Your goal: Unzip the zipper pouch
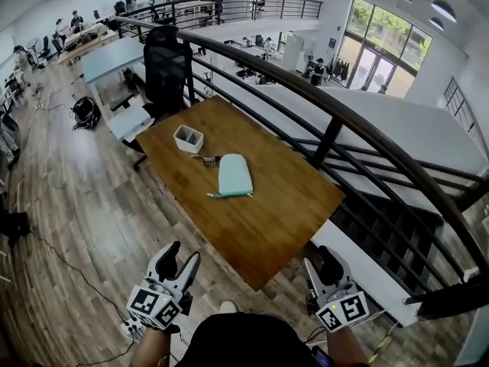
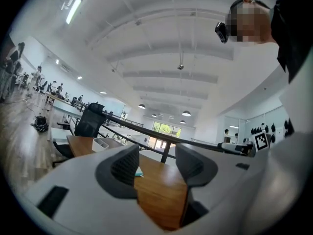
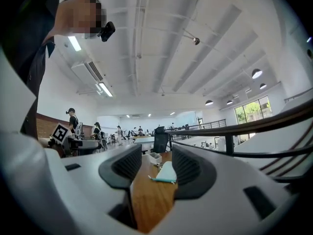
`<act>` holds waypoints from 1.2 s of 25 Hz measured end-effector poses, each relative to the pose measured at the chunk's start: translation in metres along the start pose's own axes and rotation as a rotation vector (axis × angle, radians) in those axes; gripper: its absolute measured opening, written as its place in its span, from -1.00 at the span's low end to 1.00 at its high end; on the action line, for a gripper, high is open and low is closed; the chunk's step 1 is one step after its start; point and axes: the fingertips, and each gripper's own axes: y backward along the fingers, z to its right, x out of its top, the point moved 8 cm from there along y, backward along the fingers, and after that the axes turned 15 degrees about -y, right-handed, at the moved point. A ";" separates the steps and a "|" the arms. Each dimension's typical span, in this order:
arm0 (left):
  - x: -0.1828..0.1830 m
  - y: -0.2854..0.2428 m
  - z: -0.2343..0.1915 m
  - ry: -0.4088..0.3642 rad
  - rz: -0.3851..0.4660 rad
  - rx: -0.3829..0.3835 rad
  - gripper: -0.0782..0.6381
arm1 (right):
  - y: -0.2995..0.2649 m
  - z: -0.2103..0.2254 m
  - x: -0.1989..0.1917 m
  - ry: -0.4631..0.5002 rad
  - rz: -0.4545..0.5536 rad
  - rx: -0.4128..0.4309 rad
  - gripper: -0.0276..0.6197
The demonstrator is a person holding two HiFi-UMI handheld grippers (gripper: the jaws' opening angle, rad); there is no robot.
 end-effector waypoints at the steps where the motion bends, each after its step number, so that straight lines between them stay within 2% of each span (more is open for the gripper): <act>1: -0.002 -0.004 -0.004 0.007 0.000 -0.003 -0.11 | -0.006 0.001 -0.001 0.004 -0.012 -0.004 -0.33; 5: -0.006 -0.016 -0.013 0.021 -0.001 -0.012 -0.11 | -0.024 0.006 0.002 0.012 -0.037 -0.015 -0.35; 10: -0.012 -0.033 -0.008 0.027 -0.007 0.008 -0.11 | -0.046 0.024 0.003 0.020 -0.071 0.031 -0.36; 14: -0.012 -0.043 -0.006 0.025 -0.029 0.066 -0.11 | -0.078 0.048 0.001 0.012 -0.123 0.098 -0.36; 19: -0.005 -0.069 -0.006 0.017 -0.033 0.156 -0.11 | -0.132 0.079 0.009 0.046 -0.183 0.210 -0.37; 23: -0.004 -0.094 -0.003 0.008 -0.048 0.200 -0.11 | -0.171 0.105 0.007 0.067 -0.232 0.287 -0.37; 30: -0.010 -0.119 0.008 0.031 -0.109 0.268 -0.11 | -0.226 0.140 -0.015 0.153 -0.359 0.406 -0.37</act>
